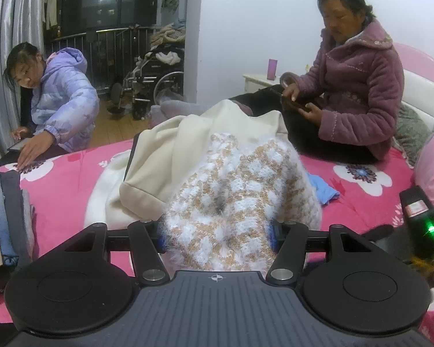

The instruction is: Fold clothes

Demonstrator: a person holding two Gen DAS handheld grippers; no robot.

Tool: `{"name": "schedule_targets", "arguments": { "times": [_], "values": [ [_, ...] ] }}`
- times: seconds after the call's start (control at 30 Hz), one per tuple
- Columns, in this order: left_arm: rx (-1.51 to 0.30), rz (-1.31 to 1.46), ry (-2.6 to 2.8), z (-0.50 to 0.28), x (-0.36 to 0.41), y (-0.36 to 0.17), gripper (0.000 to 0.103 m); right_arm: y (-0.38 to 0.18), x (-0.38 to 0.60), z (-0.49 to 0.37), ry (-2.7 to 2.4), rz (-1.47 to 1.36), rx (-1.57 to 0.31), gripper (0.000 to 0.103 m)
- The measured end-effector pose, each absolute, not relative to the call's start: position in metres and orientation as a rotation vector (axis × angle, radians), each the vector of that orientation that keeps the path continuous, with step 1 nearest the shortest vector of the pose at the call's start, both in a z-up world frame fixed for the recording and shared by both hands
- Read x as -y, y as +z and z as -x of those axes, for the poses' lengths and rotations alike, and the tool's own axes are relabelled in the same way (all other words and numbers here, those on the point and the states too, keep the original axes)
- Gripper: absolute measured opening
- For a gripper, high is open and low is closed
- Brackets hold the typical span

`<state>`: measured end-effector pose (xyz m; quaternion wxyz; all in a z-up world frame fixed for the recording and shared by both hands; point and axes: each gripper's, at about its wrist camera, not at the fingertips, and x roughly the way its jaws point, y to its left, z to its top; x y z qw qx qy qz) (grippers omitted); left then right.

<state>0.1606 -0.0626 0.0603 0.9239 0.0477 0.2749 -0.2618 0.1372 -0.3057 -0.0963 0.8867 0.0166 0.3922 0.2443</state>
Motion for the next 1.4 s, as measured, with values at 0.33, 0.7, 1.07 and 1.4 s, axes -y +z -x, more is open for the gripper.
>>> {"name": "schedule_targets", "arguments": {
  "times": [0.33,0.7,1.07,1.4],
  "values": [
    [-0.508,-0.151,-0.602,-0.131,0.063,0.060,0.057,-0.049,0.306,-0.063,0.594,0.123,-0.742,0.007],
    [-0.374,-0.323,-0.704,-0.039,0.060,0.053,0.057,-0.086,0.310,0.019,0.638,0.031,-0.908,0.011],
    [-0.323,-0.399,-0.724,-0.006,0.063,0.035,0.057,-0.074,0.353,0.073,0.534,-0.296,-0.961,0.029],
    [-0.316,-0.368,-0.709,-0.004,0.061,0.033,0.056,-0.119,0.366,0.074,0.477,-0.552,-1.058,0.027]
  ]
}}
